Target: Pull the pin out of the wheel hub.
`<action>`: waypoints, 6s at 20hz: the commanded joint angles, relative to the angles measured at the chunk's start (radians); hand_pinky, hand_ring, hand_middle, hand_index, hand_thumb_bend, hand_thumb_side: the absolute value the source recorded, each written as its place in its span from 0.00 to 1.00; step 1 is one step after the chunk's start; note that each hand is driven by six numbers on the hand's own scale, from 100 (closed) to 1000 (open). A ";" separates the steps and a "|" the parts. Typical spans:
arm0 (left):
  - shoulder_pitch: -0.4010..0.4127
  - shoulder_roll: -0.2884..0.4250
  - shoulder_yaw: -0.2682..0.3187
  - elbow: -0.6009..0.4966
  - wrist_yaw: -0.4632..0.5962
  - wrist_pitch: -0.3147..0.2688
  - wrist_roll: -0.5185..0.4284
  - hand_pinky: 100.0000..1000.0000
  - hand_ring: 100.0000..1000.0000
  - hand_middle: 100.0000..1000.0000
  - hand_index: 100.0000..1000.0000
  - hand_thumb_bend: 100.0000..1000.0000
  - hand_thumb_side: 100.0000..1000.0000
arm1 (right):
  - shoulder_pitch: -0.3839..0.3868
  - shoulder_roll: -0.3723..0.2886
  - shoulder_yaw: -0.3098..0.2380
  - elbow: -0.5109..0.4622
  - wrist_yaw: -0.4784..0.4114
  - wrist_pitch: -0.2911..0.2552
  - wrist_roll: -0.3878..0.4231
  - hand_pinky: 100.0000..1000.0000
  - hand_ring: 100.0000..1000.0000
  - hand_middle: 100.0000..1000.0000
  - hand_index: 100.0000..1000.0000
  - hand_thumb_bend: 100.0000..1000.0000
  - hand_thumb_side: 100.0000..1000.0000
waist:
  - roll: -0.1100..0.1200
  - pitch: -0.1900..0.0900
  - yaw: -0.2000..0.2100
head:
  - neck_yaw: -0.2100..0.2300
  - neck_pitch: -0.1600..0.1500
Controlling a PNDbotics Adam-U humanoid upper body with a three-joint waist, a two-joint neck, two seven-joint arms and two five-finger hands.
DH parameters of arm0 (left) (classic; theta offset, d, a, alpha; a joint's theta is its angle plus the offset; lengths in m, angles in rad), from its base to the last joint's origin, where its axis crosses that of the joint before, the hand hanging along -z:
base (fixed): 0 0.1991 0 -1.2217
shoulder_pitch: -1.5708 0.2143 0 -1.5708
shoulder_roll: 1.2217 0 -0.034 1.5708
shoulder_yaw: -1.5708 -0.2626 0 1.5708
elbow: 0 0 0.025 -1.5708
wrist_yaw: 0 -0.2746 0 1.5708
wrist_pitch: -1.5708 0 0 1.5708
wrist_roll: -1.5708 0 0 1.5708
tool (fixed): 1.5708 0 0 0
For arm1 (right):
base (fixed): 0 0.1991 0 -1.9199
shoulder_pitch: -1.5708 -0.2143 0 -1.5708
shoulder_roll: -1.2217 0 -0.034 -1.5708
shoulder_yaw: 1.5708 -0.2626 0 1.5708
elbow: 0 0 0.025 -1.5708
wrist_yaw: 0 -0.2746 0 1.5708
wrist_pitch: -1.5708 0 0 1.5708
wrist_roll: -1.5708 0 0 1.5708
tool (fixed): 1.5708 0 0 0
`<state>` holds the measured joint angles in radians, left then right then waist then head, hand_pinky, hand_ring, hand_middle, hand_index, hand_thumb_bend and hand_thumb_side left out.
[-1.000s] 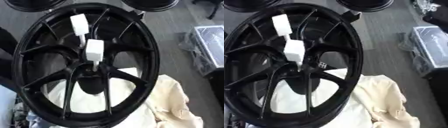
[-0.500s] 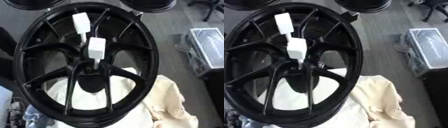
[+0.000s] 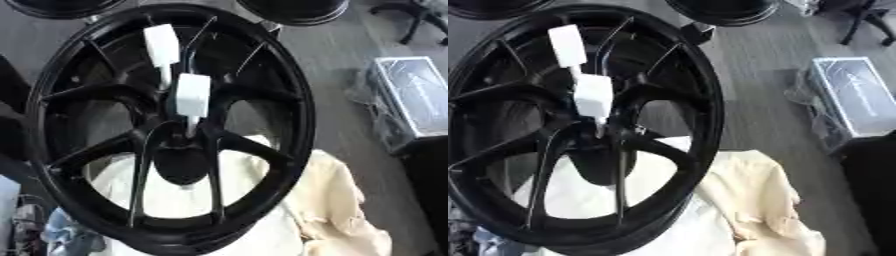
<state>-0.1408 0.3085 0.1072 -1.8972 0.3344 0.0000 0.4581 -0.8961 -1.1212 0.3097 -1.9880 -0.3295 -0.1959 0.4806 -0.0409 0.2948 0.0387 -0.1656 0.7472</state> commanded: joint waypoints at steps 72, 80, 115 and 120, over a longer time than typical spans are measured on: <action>0.039 0.045 0.025 0.020 0.002 -0.010 0.022 0.66 0.69 0.66 0.69 0.18 0.77 | -0.159 0.503 0.256 0.220 0.611 0.368 0.294 0.94 0.81 0.73 0.90 0.30 0.52 | -0.007 0.001 -0.036 | 0.056 0.023; 0.042 0.044 0.028 0.021 0.002 -0.011 0.026 0.66 0.69 0.65 0.68 0.18 0.77 | -0.122 0.489 0.253 0.208 0.627 0.366 0.289 0.94 0.81 0.73 0.90 0.29 0.53 | -0.011 0.008 -0.032 | 0.056 0.023; 0.053 0.044 0.049 0.023 -0.002 -0.016 0.041 0.66 0.69 0.65 0.67 0.17 0.78 | -0.106 0.533 0.253 0.234 0.679 0.369 0.288 0.92 0.80 0.65 0.87 0.15 0.65 | -0.026 0.031 -0.001 | 0.038 0.023; 0.053 0.041 0.048 0.024 0.000 -0.016 0.038 0.66 0.69 0.65 0.67 0.17 0.79 | -0.101 0.538 0.252 0.248 0.697 0.363 0.281 0.92 0.80 0.64 0.86 0.17 0.64 | -0.028 0.036 -0.002 | 0.039 0.023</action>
<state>-0.0873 0.3264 0.1455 -1.8608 0.3338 -0.0150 0.4965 -0.9846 -0.5752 0.5736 -1.7390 0.3584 0.1719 0.7636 -0.0729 0.3466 0.0367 -0.1250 0.7641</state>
